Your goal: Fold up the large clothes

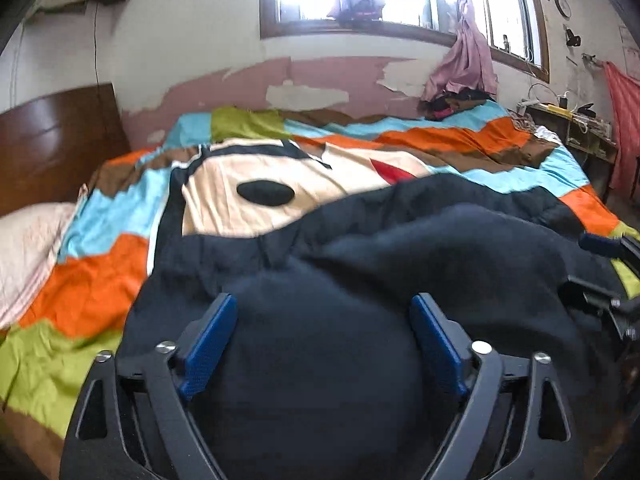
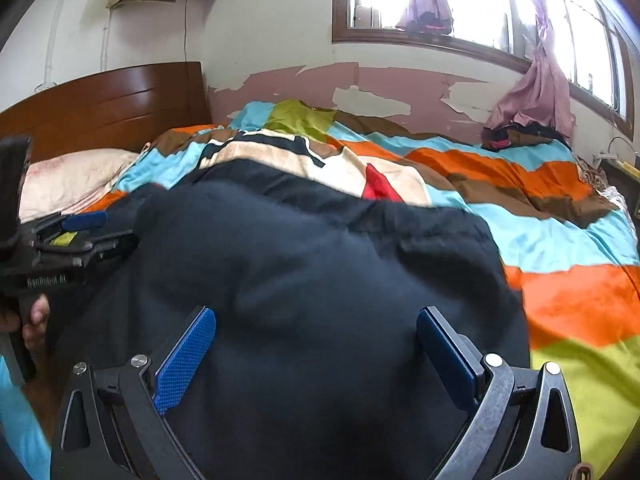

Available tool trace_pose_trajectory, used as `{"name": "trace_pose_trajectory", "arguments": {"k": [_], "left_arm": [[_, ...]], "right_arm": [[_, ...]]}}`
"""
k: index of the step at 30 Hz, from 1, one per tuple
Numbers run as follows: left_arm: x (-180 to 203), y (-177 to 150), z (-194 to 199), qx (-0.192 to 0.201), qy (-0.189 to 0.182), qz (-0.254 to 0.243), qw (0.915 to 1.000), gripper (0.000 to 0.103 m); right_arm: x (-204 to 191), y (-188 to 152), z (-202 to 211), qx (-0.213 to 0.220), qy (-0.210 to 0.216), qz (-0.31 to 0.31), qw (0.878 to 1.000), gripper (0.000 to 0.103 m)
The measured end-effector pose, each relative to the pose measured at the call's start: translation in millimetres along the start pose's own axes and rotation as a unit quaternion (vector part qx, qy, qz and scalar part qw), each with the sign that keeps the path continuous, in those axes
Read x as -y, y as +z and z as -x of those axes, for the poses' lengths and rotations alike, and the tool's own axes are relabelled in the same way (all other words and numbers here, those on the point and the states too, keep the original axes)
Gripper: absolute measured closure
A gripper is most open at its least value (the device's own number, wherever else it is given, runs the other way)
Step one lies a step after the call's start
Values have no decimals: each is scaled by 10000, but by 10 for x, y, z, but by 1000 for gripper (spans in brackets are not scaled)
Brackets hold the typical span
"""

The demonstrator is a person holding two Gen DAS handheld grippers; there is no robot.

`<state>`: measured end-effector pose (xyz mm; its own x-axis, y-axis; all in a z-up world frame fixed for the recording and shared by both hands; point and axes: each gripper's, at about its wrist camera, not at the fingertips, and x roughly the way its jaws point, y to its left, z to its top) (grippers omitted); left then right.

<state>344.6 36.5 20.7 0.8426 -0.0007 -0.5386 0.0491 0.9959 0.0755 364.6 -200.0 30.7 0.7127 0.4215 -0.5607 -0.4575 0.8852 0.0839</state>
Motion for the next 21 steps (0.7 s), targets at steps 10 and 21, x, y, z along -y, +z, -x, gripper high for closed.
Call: {"name": "trace_pose_trajectory", "arguments": {"k": [10,21], "left_arm": [[-290,252,-795,-844,-104,422,9955,1],[-516,198,-1054,-979,-760,1052,9867,1]], "right_arm": [[367,245,-984,-630,-877,-207,9939,1],[689,96,-1226,-560,-246,-971,9934,0]]}}
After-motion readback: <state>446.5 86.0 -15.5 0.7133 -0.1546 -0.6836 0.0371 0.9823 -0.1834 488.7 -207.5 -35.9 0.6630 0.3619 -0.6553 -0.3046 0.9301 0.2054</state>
